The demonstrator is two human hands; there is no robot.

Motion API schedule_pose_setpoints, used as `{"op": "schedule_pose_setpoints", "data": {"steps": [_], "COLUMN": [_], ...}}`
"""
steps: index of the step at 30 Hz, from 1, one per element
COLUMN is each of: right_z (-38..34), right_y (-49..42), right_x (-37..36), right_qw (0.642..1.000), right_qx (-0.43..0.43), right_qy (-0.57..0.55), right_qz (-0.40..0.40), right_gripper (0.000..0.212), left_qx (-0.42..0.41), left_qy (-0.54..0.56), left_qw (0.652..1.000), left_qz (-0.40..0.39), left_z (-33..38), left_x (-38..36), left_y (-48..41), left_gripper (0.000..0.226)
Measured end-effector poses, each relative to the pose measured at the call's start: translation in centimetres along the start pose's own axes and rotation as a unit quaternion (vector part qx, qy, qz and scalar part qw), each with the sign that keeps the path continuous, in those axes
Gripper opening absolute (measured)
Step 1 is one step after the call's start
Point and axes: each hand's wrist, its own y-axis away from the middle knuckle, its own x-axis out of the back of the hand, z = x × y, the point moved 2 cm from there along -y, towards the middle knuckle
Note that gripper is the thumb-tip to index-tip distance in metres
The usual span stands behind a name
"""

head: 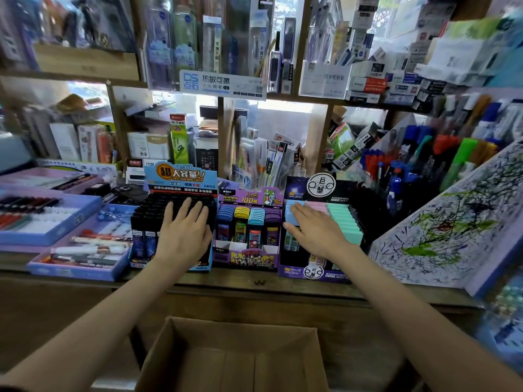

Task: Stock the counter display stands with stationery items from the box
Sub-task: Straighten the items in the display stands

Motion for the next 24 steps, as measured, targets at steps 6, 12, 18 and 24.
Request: {"op": "schedule_pose_setpoints", "data": {"steps": [6, 12, 18, 24], "right_z": [0.0, 0.0, 0.0, -0.1], "right_y": [-0.1, 0.0, 0.1, 0.2], "right_x": [-0.3, -0.6, -0.7, -0.7], "right_qw": [1.000, 0.999, 0.998, 0.997], "right_qx": [-0.001, -0.001, -0.001, -0.003], "right_qy": [-0.002, 0.002, 0.008, 0.014], "right_qz": [0.019, 0.048, 0.058, 0.070], "right_gripper": [0.067, 0.065, 0.064, 0.064], "left_qx": [0.070, 0.167, 0.195, 0.226], "left_qy": [0.075, 0.106, 0.097, 0.101], "left_qw": [0.995, 0.978, 0.972, 0.963], "left_qz": [-0.014, -0.070, -0.087, -0.110], "left_z": [-0.2, -0.4, -0.2, -0.4], "left_x": [0.3, -0.6, -1.2, -0.8], "left_y": [-3.1, -6.3, -6.7, -7.7], "left_gripper": [0.028, 0.045, 0.044, 0.051]}}
